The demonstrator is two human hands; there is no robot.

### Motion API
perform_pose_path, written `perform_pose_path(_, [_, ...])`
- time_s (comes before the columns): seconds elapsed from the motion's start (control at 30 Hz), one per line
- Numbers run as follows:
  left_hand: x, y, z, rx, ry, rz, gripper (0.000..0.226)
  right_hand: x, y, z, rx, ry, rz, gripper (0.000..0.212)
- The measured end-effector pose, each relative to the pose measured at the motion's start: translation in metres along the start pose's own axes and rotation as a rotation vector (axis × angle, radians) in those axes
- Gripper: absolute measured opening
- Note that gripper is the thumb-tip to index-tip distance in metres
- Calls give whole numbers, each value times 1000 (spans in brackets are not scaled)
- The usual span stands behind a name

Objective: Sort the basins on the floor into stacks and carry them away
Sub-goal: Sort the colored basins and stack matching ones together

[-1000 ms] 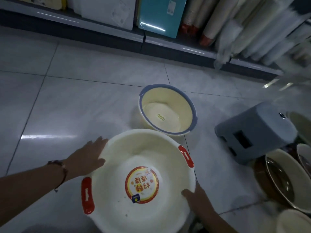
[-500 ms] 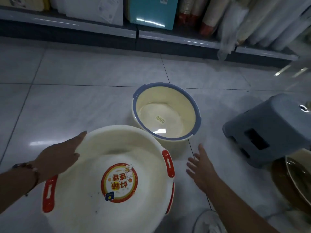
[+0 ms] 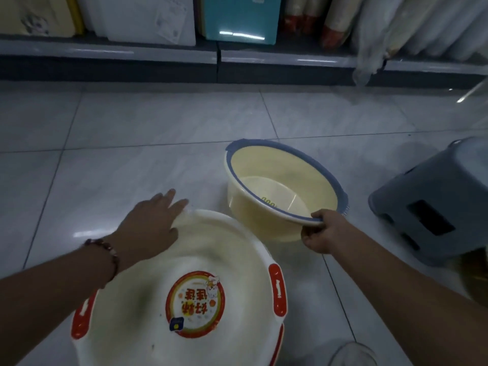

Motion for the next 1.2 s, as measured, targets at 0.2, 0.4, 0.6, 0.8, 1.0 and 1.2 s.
perform_pose_path(0.2, [-100, 18, -102, 164, -22, -60, 71, -86, 86, 46, -119, 4, 9, 19])
perform_pose_path(0.4, [-189, 73, -187, 225, -58, -133, 69, -193, 176, 91, -282, -20, -5, 8])
perform_pose_path(0.6, [-235, 118, -273, 263, 71, -127, 73, -286, 256, 115, -444, -9, -40, 9])
perform_pose_path(0.8, [-252, 136, -364, 373, 80, -89, 79, -354, 275, 121, -414, -20, -62, 20])
perform_pose_path(1.0, [-235, 136, -435, 442, 140, 59, 95, -418, 264, 118, -416, -132, -82, 8])
perform_pose_path(1.2, [-217, 121, -491, 456, 427, 84, 97, -485, 257, 100, -342, -188, -122, 14])
Point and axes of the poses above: each hand's wrist, its own y-axis away from the middle knuckle, its own x-axis out of the palm, z = x × y, the point moved 7 cm from there along -y, towards the middle knuckle, and after that the axes turned 3 degrees about -x, right-handed, at the moved point
